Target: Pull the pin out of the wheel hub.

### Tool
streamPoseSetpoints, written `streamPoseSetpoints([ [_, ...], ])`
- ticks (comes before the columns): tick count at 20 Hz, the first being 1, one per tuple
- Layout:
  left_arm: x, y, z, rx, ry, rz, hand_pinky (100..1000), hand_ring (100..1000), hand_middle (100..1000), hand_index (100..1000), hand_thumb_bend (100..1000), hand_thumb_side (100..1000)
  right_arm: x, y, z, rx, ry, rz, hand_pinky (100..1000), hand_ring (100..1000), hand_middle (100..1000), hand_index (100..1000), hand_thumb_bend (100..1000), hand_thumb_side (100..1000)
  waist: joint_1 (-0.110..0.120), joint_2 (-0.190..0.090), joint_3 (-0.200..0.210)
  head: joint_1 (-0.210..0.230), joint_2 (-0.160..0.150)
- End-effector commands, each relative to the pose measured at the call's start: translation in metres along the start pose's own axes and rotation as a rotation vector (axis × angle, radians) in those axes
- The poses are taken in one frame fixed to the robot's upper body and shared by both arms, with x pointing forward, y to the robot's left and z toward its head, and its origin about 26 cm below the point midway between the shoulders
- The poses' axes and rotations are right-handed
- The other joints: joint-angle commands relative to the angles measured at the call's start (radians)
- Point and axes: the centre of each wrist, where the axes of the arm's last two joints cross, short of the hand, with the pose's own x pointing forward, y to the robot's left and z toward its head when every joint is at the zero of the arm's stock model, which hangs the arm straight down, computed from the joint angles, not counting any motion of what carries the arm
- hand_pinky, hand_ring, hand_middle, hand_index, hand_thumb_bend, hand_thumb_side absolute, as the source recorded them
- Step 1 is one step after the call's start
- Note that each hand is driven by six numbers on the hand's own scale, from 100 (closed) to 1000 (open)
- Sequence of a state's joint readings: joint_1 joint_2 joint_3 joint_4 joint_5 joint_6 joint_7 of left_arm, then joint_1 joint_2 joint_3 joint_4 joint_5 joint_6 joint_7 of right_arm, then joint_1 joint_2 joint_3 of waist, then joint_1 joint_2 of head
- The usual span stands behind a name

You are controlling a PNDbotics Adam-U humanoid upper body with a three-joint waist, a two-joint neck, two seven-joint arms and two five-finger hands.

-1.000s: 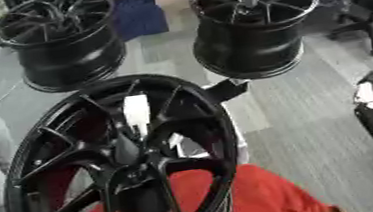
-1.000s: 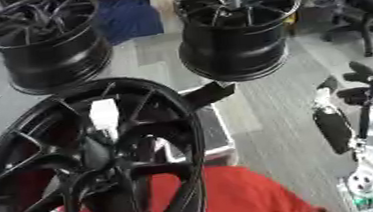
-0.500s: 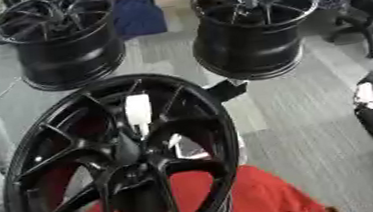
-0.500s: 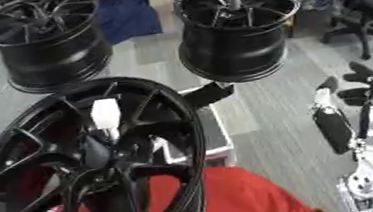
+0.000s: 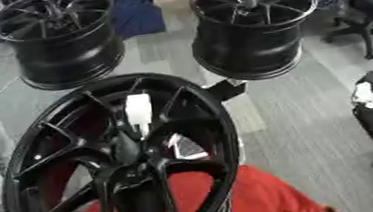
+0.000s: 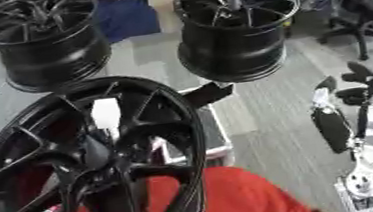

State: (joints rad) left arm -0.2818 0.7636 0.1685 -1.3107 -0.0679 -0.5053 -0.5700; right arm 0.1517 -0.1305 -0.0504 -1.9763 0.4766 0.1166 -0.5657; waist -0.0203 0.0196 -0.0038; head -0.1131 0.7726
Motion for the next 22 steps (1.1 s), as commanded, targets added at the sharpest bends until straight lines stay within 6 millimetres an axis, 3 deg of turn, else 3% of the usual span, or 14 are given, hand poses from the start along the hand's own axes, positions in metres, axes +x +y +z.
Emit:
streamPoseSetpoints([
  [1, 0.023, -0.006, -0.002, 0.21, -0.081, 0.166, 626, 576, 694, 821, 100, 556, 0.007, -0.003, -0.004, -0.024, -0.02, -0.017, 609, 583, 671, 830, 100, 435, -0.002, -0.002, 0.003, -0.009, -0.003],
  [9, 0.059, -0.07, -0.008, 0.593, 0.062, 0.54, 593, 544, 632, 790, 100, 716, 0.006, -0.002, -0.002, -0.033, -0.003, -0.028, 609, 583, 670, 829, 100, 434, -0.017, -0.001, 0.019, -0.01, -0.003],
  [11, 0.062, -0.083, -0.01, 0.656, 0.134, 0.596, 587, 535, 621, 785, 100, 686, 0.007, -0.002, -0.002, -0.03, -0.004, -0.031, 609, 583, 670, 829, 100, 435, -0.017, -0.002, 0.021, -0.009, -0.003],
  [12, 0.064, -0.089, -0.012, 0.673, 0.164, 0.618, 585, 533, 620, 785, 100, 755, 0.007, -0.001, -0.002, -0.03, -0.005, -0.033, 609, 583, 669, 829, 100, 435, -0.017, -0.003, 0.021, -0.009, -0.003],
  [16, 0.067, -0.11, -0.018, 0.673, 0.24, 0.65, 581, 526, 617, 782, 100, 767, 0.007, -0.001, -0.001, -0.028, -0.004, -0.037, 609, 582, 669, 830, 100, 434, -0.018, -0.001, 0.021, -0.006, -0.003],
  [22, 0.067, -0.119, -0.021, 0.657, 0.274, 0.639, 579, 523, 616, 782, 100, 776, 0.007, -0.001, -0.002, -0.029, -0.005, -0.038, 609, 582, 668, 830, 100, 433, -0.019, 0.005, 0.019, -0.002, -0.003],
])
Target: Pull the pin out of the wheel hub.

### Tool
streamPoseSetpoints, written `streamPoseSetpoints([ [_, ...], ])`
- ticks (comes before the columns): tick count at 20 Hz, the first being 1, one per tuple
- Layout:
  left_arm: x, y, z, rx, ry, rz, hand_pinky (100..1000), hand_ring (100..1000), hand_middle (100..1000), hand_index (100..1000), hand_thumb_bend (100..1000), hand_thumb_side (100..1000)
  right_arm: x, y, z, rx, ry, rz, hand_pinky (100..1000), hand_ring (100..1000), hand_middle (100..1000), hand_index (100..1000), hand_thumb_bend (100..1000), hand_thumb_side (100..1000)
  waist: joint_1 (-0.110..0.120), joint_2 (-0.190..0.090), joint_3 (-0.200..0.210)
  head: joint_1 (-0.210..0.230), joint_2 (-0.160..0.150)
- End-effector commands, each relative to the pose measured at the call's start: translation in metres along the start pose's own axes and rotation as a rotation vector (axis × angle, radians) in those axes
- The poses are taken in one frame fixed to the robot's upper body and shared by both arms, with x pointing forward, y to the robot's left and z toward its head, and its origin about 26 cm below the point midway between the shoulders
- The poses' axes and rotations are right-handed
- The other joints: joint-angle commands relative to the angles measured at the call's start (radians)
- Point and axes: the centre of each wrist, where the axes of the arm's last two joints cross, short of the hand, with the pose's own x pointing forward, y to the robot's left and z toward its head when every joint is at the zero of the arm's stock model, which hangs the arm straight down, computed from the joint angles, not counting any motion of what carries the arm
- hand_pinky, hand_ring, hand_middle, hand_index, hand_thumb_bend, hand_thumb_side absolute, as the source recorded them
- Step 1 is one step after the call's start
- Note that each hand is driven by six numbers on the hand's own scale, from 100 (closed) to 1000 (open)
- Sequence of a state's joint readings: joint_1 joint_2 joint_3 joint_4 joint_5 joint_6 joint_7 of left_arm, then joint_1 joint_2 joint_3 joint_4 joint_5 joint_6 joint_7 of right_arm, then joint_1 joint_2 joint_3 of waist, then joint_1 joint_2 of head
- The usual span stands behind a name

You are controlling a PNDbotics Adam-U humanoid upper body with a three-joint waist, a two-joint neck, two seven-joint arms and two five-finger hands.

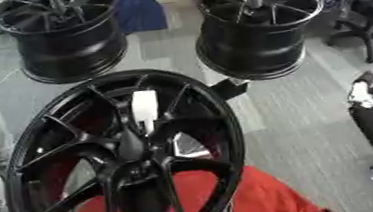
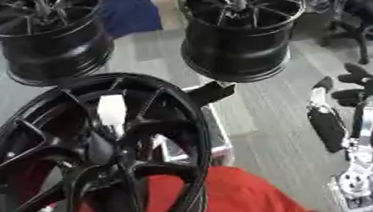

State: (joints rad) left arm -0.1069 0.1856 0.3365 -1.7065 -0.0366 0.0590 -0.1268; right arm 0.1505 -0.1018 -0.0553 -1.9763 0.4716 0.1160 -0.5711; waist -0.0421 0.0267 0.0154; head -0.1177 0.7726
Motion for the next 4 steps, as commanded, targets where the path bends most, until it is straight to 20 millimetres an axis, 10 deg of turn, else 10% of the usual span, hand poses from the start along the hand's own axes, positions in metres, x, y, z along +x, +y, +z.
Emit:
streamPoseSetpoints([
  [1, 0.0042, 0.0, -0.0014, -0.002, -0.009, -0.022, 578, 522, 614, 782, 100, 781, 0.0072, -0.0029, -0.0044, -0.011, -0.029, -0.018, 609, 582, 668, 830, 100, 432, 0.003, 0.0, -0.001, 0.001, -0.003],
  [4, 0.0013, -0.0026, -0.0013, -0.011, 0.001, -0.023, 578, 520, 614, 782, 100, 786, 0.0075, -0.0026, -0.0046, -0.01, -0.03, -0.02, 609, 581, 668, 830, 100, 432, 0.001, 0.003, -0.001, -0.001, -0.003],
])
